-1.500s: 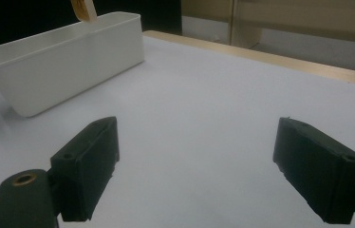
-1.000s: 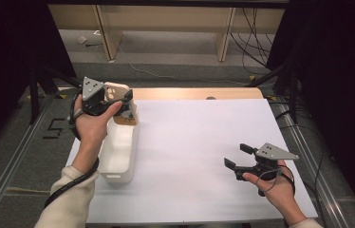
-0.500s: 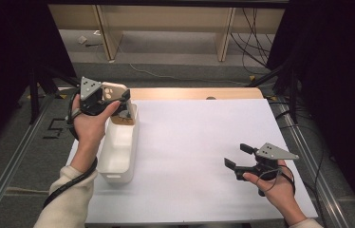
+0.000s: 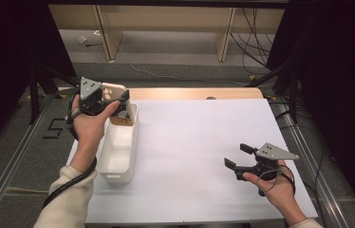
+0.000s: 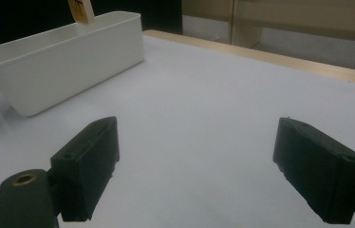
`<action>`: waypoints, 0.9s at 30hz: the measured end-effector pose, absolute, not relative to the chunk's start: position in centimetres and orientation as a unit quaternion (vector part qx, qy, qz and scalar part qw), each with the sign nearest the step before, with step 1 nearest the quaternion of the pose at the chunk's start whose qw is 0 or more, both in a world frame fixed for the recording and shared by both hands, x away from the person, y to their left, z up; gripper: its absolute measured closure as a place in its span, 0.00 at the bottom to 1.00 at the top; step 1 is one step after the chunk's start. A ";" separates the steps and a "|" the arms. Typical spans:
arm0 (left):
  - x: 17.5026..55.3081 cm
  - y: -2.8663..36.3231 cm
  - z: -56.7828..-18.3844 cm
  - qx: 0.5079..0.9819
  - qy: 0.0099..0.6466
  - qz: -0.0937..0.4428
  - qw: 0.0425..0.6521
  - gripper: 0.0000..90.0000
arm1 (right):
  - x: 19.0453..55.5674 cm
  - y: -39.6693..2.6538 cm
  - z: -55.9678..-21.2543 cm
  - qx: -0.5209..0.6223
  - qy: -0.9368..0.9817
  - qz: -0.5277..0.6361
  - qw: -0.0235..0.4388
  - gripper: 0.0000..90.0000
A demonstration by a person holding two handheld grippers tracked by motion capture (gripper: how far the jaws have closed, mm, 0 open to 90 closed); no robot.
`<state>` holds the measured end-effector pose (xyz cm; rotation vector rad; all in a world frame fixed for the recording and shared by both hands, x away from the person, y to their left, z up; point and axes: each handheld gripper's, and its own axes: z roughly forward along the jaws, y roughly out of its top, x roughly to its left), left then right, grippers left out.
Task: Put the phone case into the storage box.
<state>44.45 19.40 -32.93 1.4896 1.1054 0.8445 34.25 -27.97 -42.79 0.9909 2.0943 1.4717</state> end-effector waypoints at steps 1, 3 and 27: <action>44.5 19.4 -33.0 0.622 0.463 0.352 0.524 0.12 | 34.3 -28.0 -42.8 0.354 0.748 0.526 0.197 0.18; 44.5 19.4 -33.0 0.622 0.464 0.352 0.524 0.12 | 34.3 -28.0 -42.8 0.354 0.748 0.526 0.197 0.18; 45.0 19.8 -33.8 0.626 0.471 0.352 0.512 0.12 | 34.3 -28.0 -42.8 0.353 0.749 0.526 0.194 0.18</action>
